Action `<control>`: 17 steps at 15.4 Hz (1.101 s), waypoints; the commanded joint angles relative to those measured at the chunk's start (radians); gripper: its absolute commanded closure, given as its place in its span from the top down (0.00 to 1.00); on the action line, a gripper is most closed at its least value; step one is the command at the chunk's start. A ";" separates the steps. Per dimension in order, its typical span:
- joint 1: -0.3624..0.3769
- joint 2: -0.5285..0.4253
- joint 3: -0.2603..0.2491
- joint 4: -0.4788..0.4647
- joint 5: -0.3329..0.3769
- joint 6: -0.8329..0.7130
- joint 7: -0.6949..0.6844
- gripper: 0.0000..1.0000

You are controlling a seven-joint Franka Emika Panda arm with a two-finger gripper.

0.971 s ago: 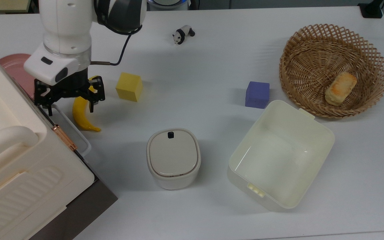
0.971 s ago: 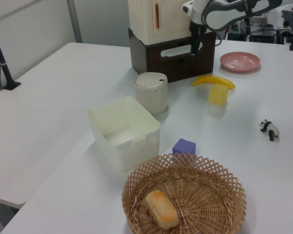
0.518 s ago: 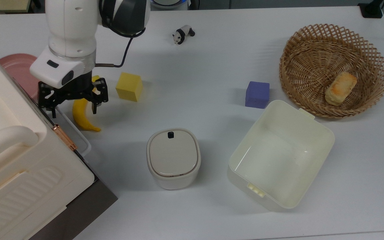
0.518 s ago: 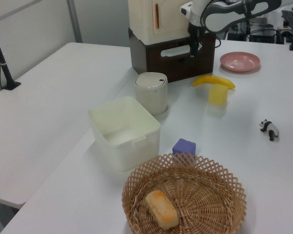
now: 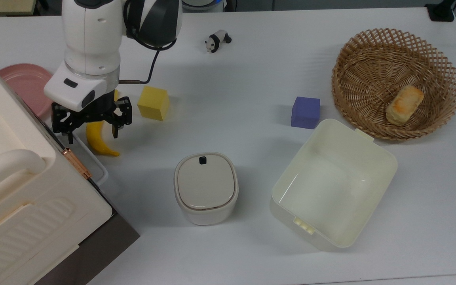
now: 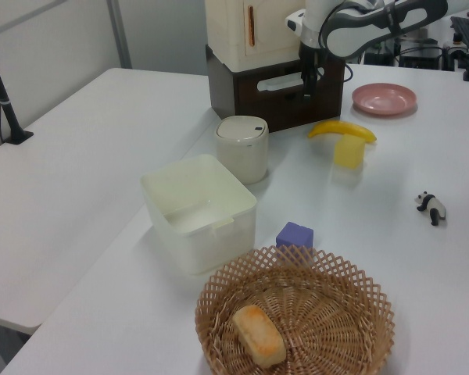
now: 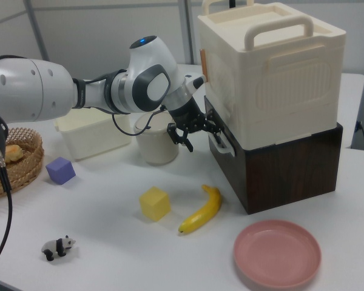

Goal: Open the drawer
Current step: 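Lower the gripper and hook it onto the white drawer handle, then pull the drawer handle outward, sliding the brown drawer open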

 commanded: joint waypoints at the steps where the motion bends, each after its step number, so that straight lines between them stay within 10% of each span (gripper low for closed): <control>1: 0.009 -0.009 -0.007 -0.025 -0.029 0.020 -0.016 0.93; 9: 0.031 -0.013 -0.007 -0.054 -0.030 0.015 -0.016 0.76; 12: 0.032 -0.016 -0.006 -0.054 -0.030 -0.015 -0.018 0.49; 17: 0.035 -0.040 -0.006 -0.054 -0.026 -0.104 -0.061 0.46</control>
